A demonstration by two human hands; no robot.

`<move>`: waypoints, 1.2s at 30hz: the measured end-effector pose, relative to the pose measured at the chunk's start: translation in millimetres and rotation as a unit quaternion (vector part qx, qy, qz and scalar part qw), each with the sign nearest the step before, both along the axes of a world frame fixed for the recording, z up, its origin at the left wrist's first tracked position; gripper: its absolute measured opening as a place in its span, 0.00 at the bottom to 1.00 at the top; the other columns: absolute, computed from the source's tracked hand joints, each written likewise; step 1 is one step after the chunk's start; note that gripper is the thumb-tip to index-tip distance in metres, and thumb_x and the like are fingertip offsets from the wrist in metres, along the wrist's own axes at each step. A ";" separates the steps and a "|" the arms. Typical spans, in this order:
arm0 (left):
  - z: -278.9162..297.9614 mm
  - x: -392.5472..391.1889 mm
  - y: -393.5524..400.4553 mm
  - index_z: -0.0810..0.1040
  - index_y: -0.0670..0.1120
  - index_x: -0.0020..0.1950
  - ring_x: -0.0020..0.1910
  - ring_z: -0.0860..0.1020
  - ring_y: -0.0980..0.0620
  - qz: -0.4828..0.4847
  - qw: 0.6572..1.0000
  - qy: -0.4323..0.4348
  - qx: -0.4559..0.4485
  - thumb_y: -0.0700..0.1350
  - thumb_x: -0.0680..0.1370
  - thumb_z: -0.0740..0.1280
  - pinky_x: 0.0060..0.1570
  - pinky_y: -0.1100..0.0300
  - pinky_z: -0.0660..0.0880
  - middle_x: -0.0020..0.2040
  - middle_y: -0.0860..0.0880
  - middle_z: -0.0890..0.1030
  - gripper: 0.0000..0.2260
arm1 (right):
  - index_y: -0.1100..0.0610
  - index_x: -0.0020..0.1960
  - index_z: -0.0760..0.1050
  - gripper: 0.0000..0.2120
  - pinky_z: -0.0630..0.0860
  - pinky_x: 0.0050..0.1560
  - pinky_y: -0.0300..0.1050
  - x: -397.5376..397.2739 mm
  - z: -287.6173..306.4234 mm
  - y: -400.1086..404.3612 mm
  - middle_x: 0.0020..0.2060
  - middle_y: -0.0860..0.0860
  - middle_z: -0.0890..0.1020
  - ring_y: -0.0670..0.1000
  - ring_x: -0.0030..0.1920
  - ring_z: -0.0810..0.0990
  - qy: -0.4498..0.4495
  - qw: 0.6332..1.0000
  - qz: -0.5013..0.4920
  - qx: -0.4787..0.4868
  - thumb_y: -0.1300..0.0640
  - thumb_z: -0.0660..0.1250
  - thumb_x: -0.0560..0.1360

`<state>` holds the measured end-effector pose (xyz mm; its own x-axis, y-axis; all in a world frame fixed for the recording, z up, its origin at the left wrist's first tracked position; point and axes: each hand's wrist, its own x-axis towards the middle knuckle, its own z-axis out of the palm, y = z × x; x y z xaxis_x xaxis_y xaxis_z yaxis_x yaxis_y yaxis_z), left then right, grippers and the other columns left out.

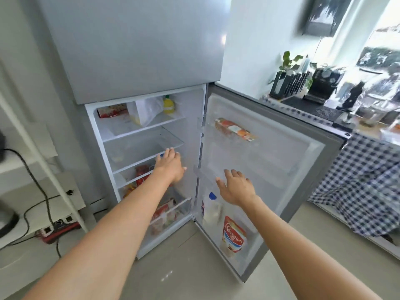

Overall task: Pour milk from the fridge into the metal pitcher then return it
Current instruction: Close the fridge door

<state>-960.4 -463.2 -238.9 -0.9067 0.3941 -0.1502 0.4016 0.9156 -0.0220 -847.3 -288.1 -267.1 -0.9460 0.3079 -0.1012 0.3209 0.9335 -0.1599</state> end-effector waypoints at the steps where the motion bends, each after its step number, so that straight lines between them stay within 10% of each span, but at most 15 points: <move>1: 13.9 3.1 -0.8 0.49 0.41 0.79 0.79 0.45 0.45 0.001 1.000 0.003 0.005 0.54 0.83 0.52 0.76 0.44 0.48 0.79 0.42 0.46 0.29 | 0.57 0.75 0.58 0.29 0.60 0.69 0.56 1.4 16.4 0.4 0.72 0.58 0.66 0.58 0.72 0.62 0.012 1.000 0.000 0.008 0.41 0.46 0.81; 15: 129.4 48.9 46.2 0.49 0.42 0.79 0.79 0.44 0.44 -0.076 0.994 0.070 0.036 0.55 0.83 0.52 0.75 0.44 0.47 0.79 0.41 0.46 0.29 | 0.57 0.75 0.58 0.29 0.57 0.71 0.57 70.3 148.3 67.0 0.74 0.58 0.62 0.59 0.75 0.57 0.116 0.981 -0.110 0.108 0.42 0.48 0.80; 36: 121.1 101.5 226.4 0.46 0.41 0.79 0.79 0.43 0.46 -0.123 0.989 0.031 0.080 0.55 0.83 0.51 0.76 0.45 0.47 0.80 0.43 0.45 0.30 | 0.58 0.78 0.51 0.28 0.55 0.73 0.57 133.7 116.2 262.8 0.77 0.57 0.57 0.57 0.76 0.54 0.075 0.978 -0.190 0.039 0.52 0.52 0.80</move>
<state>-858.8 -236.8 -117.9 -0.7860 0.6181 -0.0147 0.6151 0.7841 0.0828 -713.6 -25.3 -150.9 -0.7648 0.6407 0.0682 0.6246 0.7632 -0.1655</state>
